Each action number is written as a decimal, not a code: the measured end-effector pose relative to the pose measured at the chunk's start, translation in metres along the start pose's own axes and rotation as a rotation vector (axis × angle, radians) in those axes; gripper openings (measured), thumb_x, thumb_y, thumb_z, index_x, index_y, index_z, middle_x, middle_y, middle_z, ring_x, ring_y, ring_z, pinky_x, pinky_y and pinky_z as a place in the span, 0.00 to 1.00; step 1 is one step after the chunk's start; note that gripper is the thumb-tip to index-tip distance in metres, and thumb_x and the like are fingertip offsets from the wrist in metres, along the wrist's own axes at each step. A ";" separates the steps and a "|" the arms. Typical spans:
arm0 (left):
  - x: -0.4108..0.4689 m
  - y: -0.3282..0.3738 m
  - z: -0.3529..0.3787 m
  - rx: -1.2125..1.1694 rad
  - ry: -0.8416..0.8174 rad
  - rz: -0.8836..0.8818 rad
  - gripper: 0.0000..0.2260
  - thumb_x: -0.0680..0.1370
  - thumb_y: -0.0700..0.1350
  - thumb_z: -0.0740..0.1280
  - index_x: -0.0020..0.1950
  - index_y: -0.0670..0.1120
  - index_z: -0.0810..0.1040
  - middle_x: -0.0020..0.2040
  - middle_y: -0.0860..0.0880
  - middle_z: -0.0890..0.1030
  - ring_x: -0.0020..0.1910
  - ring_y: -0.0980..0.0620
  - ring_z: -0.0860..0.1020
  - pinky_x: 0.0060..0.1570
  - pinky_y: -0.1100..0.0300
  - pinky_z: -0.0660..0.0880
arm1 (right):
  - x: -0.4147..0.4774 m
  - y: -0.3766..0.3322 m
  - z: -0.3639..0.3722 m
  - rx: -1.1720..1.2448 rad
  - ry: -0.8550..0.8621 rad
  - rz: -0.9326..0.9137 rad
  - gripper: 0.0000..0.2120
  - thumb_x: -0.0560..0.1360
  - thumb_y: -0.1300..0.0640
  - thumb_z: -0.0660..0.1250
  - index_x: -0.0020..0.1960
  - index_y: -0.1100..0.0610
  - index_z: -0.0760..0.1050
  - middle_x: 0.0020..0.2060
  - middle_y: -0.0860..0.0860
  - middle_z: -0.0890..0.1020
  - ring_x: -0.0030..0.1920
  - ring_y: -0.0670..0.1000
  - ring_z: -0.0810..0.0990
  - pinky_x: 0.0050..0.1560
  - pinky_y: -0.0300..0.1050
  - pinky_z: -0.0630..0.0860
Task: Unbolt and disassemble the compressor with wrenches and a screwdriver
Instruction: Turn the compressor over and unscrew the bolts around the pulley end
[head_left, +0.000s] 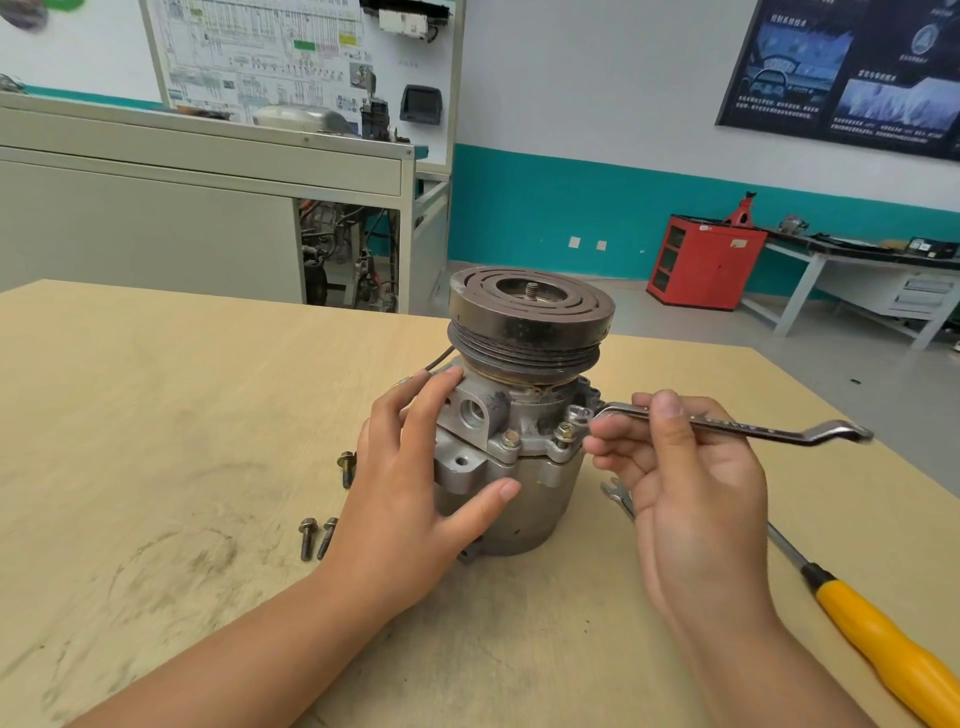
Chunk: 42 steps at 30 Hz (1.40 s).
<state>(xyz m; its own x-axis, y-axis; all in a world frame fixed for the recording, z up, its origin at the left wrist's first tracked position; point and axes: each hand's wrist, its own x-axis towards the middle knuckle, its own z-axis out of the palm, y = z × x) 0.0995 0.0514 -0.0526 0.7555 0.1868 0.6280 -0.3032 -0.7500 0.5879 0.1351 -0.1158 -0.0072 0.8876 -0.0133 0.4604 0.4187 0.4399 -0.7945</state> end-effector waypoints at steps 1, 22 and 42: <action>0.000 0.000 0.000 0.003 0.002 0.001 0.35 0.67 0.68 0.62 0.70 0.69 0.50 0.69 0.56 0.59 0.69 0.53 0.61 0.63 0.63 0.59 | -0.005 0.001 0.000 -0.105 -0.013 -0.089 0.09 0.75 0.51 0.63 0.44 0.57 0.73 0.33 0.54 0.84 0.33 0.52 0.83 0.35 0.39 0.78; 0.000 0.002 -0.001 -0.005 -0.007 0.008 0.34 0.67 0.67 0.62 0.68 0.75 0.47 0.70 0.57 0.59 0.71 0.55 0.59 0.64 0.66 0.56 | -0.032 0.016 0.008 -0.409 -0.006 -0.348 0.05 0.77 0.51 0.60 0.43 0.49 0.71 0.36 0.47 0.83 0.37 0.45 0.83 0.40 0.34 0.77; -0.001 0.002 0.000 -0.006 0.000 0.011 0.34 0.67 0.68 0.62 0.67 0.76 0.47 0.69 0.57 0.59 0.70 0.56 0.60 0.64 0.63 0.58 | 0.005 -0.002 0.001 0.113 -0.086 -0.003 0.09 0.74 0.54 0.60 0.46 0.60 0.73 0.31 0.54 0.83 0.32 0.51 0.82 0.35 0.40 0.79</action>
<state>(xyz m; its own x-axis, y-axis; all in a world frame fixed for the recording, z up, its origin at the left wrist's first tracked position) 0.0984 0.0503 -0.0519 0.7520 0.1783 0.6346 -0.3152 -0.7482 0.5838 0.1388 -0.1160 -0.0026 0.8647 0.0603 0.4987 0.3926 0.5382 -0.7458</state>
